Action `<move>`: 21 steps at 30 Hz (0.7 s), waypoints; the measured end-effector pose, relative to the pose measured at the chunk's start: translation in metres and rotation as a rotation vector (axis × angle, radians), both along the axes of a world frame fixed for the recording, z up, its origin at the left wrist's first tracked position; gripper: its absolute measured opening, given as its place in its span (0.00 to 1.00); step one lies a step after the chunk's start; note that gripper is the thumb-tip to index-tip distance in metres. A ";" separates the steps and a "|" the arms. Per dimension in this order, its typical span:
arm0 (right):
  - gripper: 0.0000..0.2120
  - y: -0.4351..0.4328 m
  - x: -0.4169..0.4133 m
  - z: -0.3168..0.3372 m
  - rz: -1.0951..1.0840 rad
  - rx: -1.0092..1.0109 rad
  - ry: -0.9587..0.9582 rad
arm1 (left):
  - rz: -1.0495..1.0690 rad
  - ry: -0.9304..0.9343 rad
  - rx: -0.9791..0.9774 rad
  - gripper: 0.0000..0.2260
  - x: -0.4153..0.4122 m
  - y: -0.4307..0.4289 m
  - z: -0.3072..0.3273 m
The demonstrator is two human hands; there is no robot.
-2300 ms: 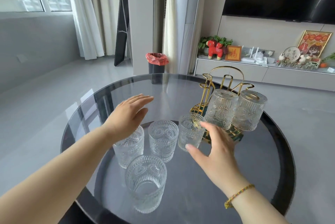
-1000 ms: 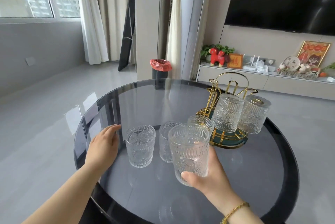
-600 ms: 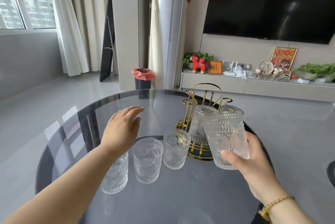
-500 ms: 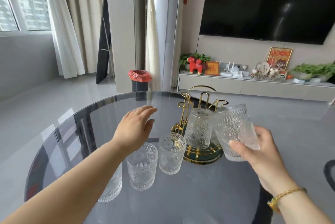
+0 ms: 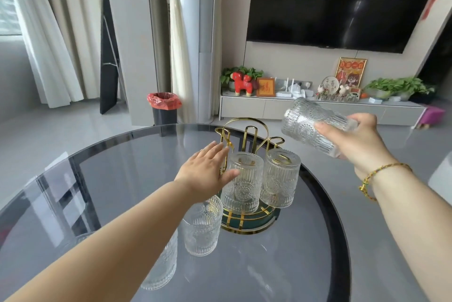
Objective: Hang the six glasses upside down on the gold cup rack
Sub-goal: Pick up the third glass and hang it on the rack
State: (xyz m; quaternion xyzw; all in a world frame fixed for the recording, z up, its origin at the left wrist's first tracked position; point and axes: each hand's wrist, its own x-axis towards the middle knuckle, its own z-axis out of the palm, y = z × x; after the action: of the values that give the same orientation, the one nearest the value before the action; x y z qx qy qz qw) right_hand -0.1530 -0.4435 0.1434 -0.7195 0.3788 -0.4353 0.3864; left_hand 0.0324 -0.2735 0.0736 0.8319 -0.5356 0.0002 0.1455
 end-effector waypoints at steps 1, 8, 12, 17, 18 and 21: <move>0.32 -0.004 0.005 0.004 -0.012 -0.023 0.035 | 0.002 0.000 -0.006 0.31 0.000 0.000 -0.002; 0.33 -0.022 0.039 0.026 0.069 -0.193 0.348 | 0.011 0.043 -0.054 0.36 0.001 0.004 -0.006; 0.35 -0.028 0.057 0.037 0.081 -0.279 0.466 | -0.006 0.061 -0.055 0.34 0.005 0.004 -0.005; 0.36 -0.035 0.070 0.036 0.115 -0.282 0.599 | -0.015 0.059 -0.060 0.37 0.007 0.004 -0.007; 0.36 -0.036 0.073 0.034 0.130 -0.281 0.622 | -0.017 0.058 -0.063 0.37 0.007 0.003 -0.008; 0.36 -0.037 0.084 0.023 0.175 -0.266 0.677 | -0.027 0.067 -0.074 0.38 0.007 0.004 -0.008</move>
State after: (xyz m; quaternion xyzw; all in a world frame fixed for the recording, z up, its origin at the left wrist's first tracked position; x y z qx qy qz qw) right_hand -0.0692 -0.4802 0.1665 -0.8963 0.3624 -0.1834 0.1781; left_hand 0.0398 -0.2697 0.0656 0.8180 -0.5414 -0.0098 0.1939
